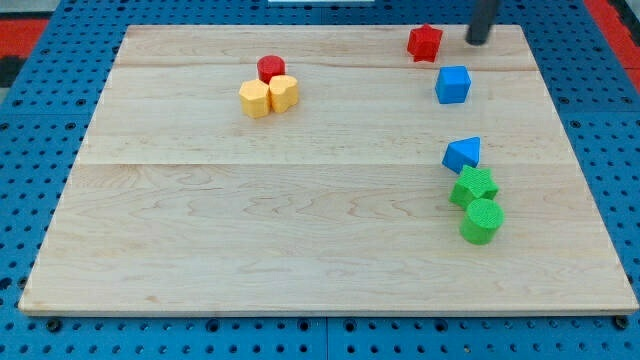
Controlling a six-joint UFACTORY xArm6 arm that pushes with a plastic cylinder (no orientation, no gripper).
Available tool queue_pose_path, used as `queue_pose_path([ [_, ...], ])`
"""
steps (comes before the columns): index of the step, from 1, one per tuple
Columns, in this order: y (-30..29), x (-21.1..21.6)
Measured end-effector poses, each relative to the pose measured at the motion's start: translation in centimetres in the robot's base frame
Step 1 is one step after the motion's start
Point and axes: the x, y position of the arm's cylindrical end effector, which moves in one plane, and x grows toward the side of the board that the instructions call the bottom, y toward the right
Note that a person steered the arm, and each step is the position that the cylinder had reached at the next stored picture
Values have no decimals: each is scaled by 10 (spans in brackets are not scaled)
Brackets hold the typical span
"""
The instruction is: Push red star into group of blocks
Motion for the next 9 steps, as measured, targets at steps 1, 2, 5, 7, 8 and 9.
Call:
queue_pose_path([
  [1, -83, 24],
  [2, -121, 55],
  [5, -153, 73],
  [7, -145, 83],
  [8, -152, 97],
  [9, -214, 97],
])
